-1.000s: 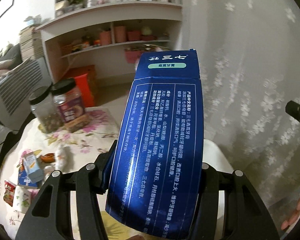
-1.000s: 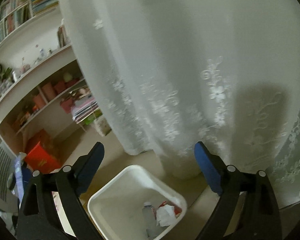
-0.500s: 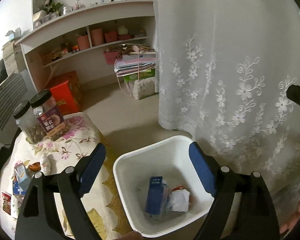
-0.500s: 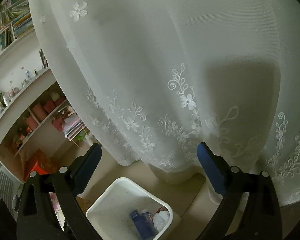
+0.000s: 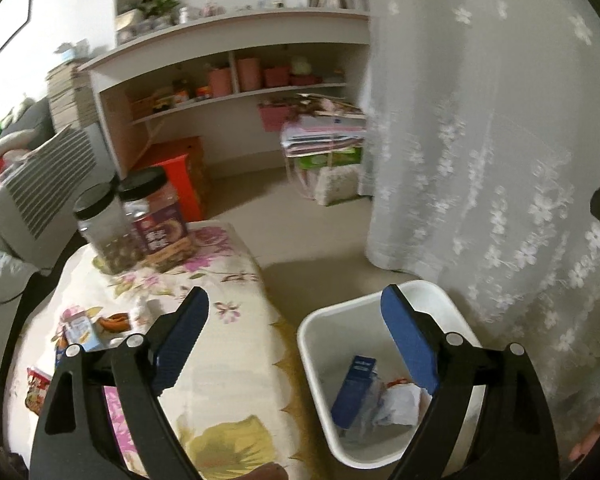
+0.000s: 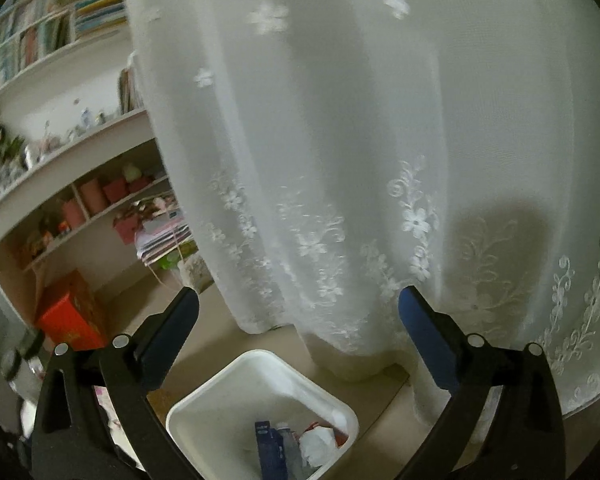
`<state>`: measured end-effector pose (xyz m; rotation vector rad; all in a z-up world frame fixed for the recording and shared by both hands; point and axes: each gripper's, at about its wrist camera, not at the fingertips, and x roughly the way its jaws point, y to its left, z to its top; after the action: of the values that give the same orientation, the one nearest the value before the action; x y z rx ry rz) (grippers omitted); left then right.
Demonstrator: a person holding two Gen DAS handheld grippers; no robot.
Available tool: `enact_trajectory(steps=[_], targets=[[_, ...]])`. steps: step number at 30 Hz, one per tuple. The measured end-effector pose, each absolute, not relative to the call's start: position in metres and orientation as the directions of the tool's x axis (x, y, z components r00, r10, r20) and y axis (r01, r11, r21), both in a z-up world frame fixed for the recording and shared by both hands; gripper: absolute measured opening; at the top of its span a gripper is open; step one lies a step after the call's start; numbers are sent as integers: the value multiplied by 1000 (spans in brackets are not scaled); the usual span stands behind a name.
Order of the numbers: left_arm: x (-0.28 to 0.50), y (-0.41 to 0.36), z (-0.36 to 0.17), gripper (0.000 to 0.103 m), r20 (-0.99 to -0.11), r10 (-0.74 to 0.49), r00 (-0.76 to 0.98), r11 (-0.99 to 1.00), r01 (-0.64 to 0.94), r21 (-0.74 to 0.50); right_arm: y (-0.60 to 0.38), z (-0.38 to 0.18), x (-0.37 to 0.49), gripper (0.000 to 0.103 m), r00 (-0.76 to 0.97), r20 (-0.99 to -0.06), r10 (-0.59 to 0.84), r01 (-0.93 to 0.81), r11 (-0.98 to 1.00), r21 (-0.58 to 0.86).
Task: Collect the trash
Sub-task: 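Move both tools back over the table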
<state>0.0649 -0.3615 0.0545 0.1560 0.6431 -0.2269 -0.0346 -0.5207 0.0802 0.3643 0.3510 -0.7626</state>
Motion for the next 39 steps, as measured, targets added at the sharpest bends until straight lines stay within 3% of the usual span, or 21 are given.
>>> enact_trajectory(steps=[23, 39], targets=[[91, -195, 56, 86, -611, 11, 792, 1000, -18, -5, -363, 66, 27, 96, 763, -381, -522, 531, 843, -92], [100, -80, 16, 86, -710, 161, 685, 979, -202, 27, -255, 43, 69, 96, 810, -472, -348, 292, 937, -190]])
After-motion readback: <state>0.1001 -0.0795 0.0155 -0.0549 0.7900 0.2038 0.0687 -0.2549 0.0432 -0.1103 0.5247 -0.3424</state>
